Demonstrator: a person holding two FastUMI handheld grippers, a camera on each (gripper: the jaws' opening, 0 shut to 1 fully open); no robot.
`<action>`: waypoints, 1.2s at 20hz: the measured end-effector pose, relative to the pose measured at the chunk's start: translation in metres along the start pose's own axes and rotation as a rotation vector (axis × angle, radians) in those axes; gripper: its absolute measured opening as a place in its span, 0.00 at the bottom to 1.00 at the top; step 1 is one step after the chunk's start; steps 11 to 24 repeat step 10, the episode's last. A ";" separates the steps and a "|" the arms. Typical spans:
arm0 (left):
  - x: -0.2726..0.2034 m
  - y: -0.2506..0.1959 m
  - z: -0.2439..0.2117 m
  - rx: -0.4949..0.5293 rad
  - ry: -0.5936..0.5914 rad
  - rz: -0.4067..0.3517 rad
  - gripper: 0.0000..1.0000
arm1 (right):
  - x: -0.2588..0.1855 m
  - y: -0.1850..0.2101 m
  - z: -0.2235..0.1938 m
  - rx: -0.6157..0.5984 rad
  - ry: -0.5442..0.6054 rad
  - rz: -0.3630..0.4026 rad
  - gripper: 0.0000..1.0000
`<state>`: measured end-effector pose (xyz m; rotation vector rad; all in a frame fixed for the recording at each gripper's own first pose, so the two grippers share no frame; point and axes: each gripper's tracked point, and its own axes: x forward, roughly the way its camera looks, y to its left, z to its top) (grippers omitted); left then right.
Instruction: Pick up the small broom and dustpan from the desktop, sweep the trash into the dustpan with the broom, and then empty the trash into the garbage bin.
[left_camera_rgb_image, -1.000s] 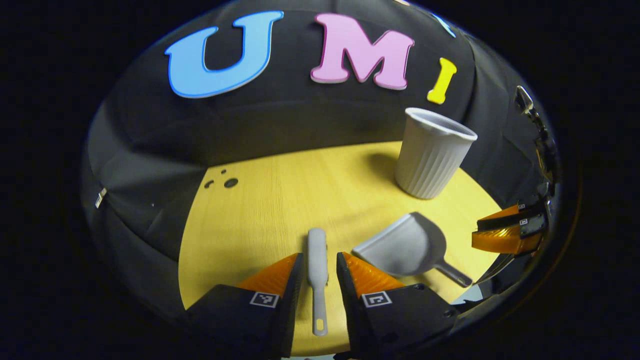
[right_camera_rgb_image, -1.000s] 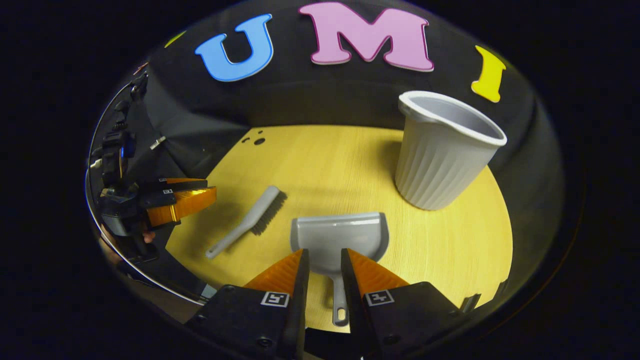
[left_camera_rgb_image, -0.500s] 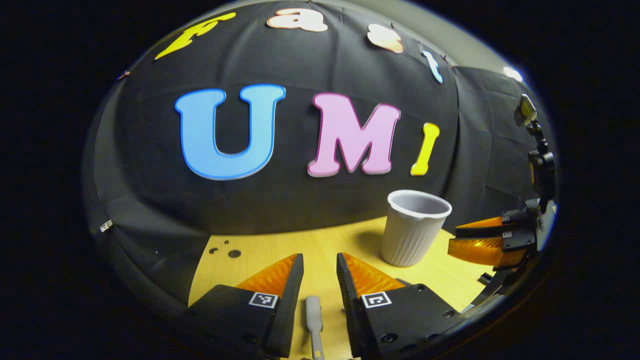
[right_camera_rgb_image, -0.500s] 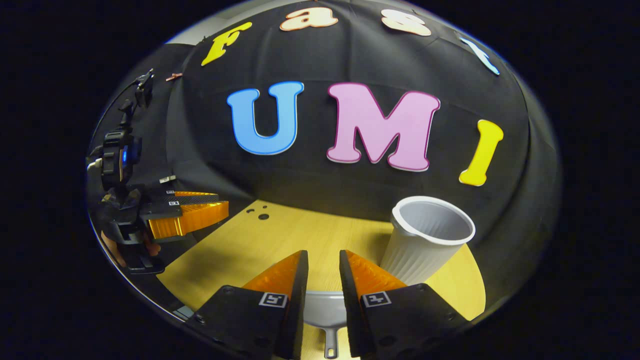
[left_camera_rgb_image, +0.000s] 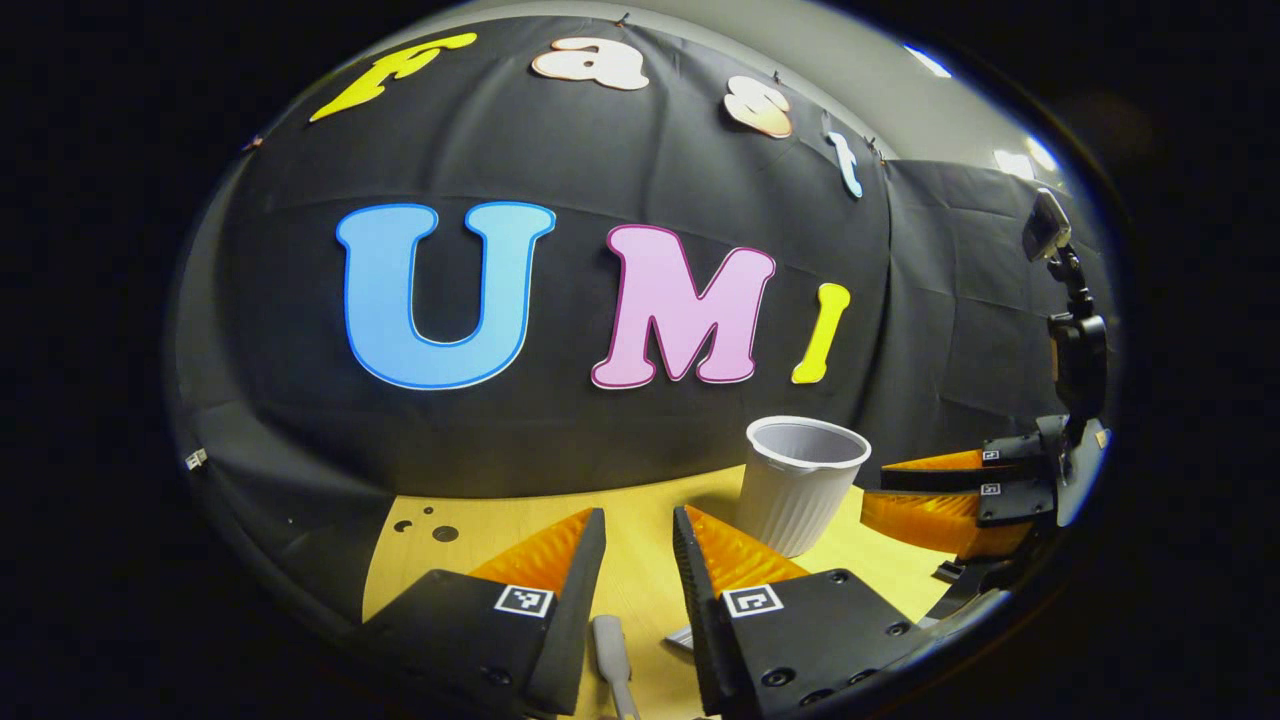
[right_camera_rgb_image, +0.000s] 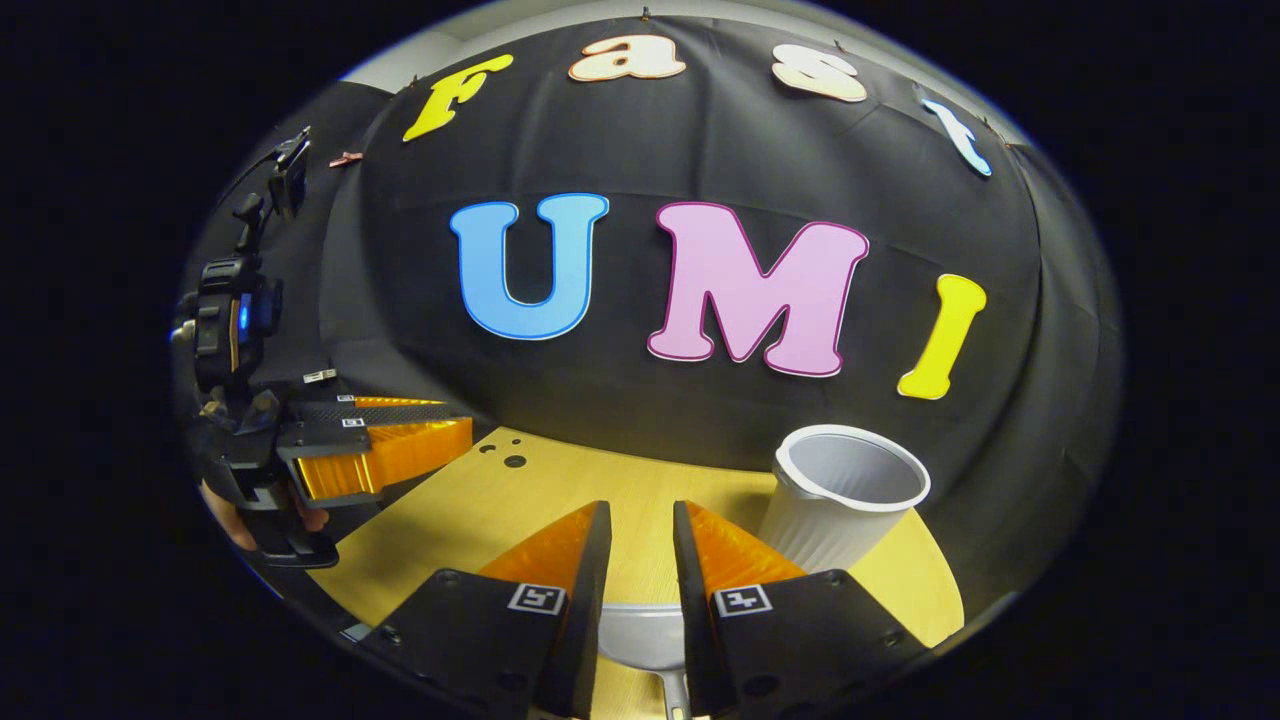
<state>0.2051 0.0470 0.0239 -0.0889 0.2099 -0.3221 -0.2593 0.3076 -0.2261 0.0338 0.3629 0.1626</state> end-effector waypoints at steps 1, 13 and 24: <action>0.001 0.001 0.000 -0.001 0.000 0.006 0.47 | 0.001 0.001 0.003 0.000 0.001 -0.001 0.39; 0.013 0.021 -0.006 -0.018 -0.009 0.046 0.47 | 0.001 -0.016 0.009 0.016 0.029 -0.031 0.39; 0.013 0.021 -0.006 -0.018 -0.009 0.046 0.47 | 0.001 -0.016 0.009 0.016 0.029 -0.031 0.39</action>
